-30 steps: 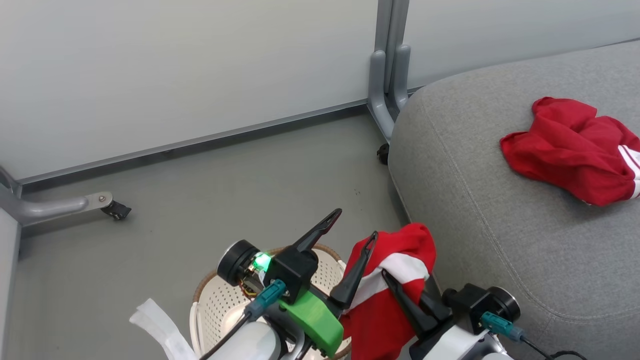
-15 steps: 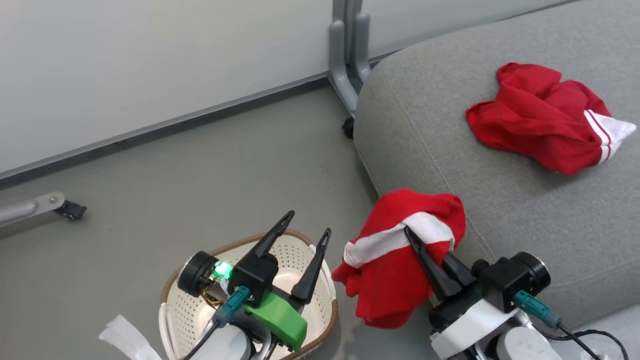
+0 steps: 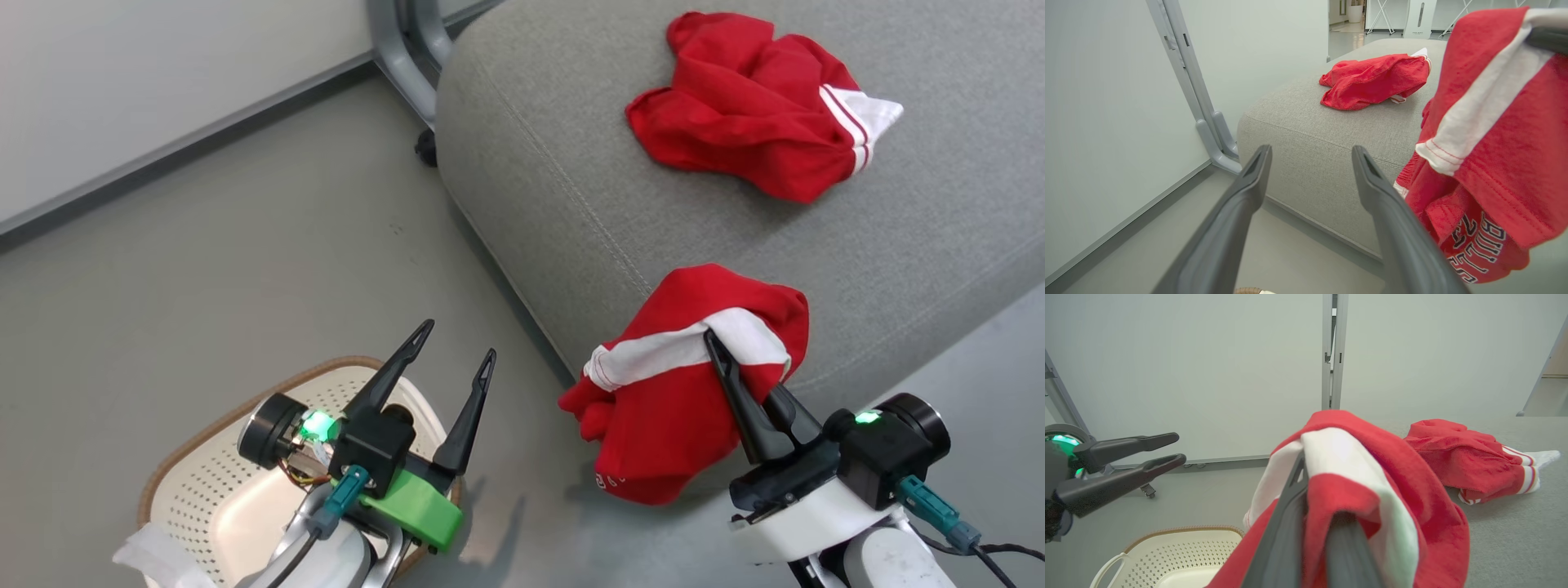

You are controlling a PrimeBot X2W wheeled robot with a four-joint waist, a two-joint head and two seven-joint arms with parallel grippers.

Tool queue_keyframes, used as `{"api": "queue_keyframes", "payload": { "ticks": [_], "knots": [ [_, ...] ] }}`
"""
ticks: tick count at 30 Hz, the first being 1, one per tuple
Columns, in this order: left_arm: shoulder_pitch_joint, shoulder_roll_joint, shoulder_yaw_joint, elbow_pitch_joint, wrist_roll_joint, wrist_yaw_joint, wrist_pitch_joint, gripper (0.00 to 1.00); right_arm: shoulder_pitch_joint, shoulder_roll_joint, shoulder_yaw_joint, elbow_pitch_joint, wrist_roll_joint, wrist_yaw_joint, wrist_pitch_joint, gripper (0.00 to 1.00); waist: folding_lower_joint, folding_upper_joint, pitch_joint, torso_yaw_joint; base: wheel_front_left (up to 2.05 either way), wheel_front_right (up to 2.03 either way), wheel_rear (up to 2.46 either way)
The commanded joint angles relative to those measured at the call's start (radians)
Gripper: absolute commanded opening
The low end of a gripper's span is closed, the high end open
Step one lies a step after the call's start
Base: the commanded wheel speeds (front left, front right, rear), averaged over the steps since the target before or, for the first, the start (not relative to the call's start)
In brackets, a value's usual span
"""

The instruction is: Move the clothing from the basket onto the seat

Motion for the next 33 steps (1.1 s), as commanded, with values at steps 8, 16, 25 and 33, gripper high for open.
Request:
{"api": "queue_keyframes", "payload": {
  "ticks": [8, 16, 25, 33],
  "knots": [
    [-0.061, 0.046, -0.002, -0.042, 0.025, -0.016, 0.033, 1.00, -0.102, -0.030, -0.070, -0.088, -0.004, -0.001, -0.002, 0.00, 0.0000, -0.0001, 0.206, -0.143, 0.00, 0.00, 0.00],
    [-0.145, 0.089, -0.005, -0.134, 0.042, -0.051, 0.096, 1.00, -0.427, -0.178, -0.230, -0.098, 0.048, -0.001, -0.002, 0.00, 0.0000, -0.0001, 0.393, -0.077, 0.00, 0.00, 0.00],
    [-0.236, 0.117, -0.006, -0.247, 0.065, -0.080, 0.152, 1.00, -0.795, -0.409, -0.307, 0.119, 0.119, -0.001, -0.002, 0.00, 0.0000, -0.0001, 0.573, 0.028, 0.00, 0.00, 0.00],
    [-0.277, 0.112, 0.002, -0.301, 0.066, -0.080, 0.144, 1.00, -0.863, -0.447, -0.327, 0.428, 0.101, -0.001, -0.002, 0.18, 0.0000, -0.0001, 0.640, 0.101, 0.00, 0.00, 0.00]
  ]
}}
